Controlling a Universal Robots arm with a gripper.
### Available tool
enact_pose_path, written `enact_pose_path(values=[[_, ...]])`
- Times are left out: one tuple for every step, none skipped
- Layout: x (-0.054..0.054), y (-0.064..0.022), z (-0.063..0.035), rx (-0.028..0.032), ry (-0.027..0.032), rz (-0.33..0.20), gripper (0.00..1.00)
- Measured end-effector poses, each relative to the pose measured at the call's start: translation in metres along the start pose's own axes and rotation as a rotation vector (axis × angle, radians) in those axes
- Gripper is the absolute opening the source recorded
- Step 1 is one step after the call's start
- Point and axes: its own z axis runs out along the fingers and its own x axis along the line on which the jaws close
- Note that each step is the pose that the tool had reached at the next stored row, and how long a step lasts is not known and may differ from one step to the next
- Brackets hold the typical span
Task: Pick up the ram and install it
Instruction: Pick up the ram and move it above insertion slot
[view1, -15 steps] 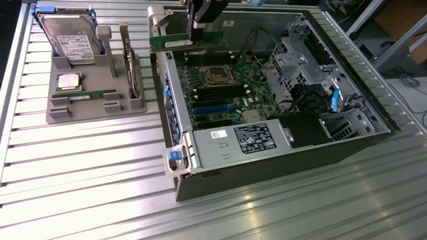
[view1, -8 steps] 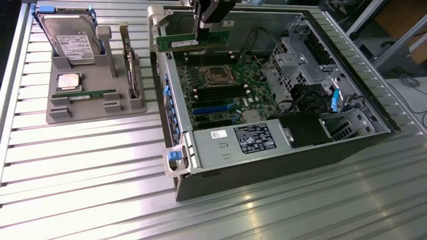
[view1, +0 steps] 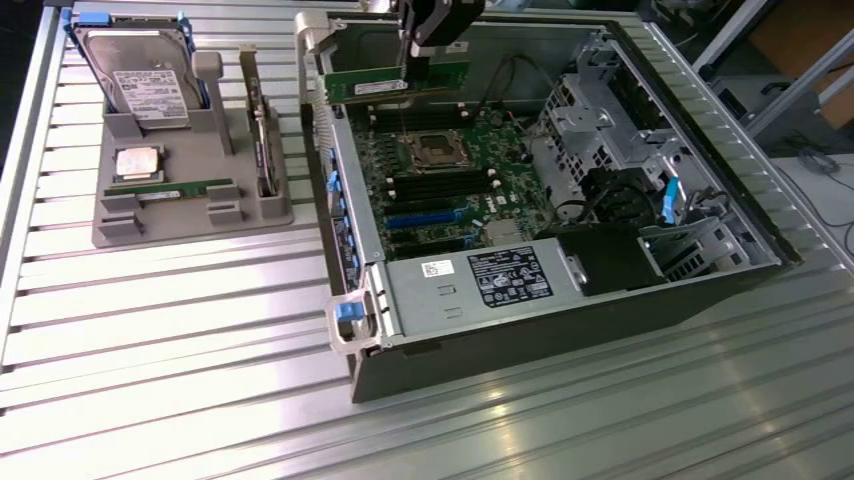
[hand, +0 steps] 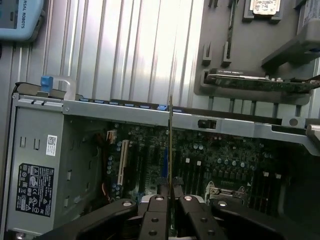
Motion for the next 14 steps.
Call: enact_pose_path(values=[[0.000,-0.0013,0.0000,0.0000,0.0001,0.000,0.14],[0.000,-0.0025,-0.0001,-0.0001,0.0002,0.000,0.14],[0.000,-0.0036,-0.0001,-0.0001,0.0002,0.000,0.14],[0.001,-0.0048,-0.0002,-0.0001,0.0003,0.000,0.14],[0.001,-0.0061,-0.0002,-0.0001,0.0003,0.000,0.14],[0.001,-0.0073,-0.0002,0.0000,0.0003,0.000,0.14],[0.001,-0.0084,-0.0003,0.0000,0.0004,0.000,0.14],[0.002,-0.0123,-0.0004,-0.0001,0.0004,0.000,0.14],[0.002,-0.0150,-0.0005,-0.0001,0.0004,0.000,0.14],[0.002,-0.0177,-0.0006,0.0000,0.0004,0.000,0.14],[0.002,-0.0190,-0.0006,-0.0001,0.0005,0.000,0.14],[0.002,-0.0197,-0.0006,-0.0001,0.0004,0.000,0.14],[0.003,-0.0210,-0.0007,-0.0001,0.0005,0.000,0.14],[0.003,-0.0232,-0.0008,-0.0001,0.0003,0.000,0.14]])
